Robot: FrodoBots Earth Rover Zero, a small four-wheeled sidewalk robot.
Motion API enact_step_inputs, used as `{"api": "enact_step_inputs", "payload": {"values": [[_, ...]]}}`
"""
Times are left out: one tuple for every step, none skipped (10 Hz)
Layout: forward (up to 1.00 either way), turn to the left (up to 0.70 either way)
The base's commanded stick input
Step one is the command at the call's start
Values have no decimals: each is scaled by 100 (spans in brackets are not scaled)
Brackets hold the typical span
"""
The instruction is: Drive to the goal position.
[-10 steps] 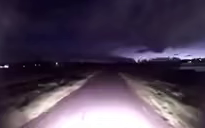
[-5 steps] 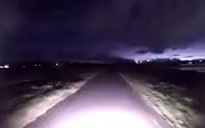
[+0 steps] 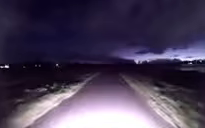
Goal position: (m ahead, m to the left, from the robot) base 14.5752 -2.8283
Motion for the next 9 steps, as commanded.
{"api": "enact_step_inputs", "payload": {"values": [[70,0],[70,0],[70,0],[70,0],[70,0],[70,0],[70,0],[70,0],[70,0]]}}
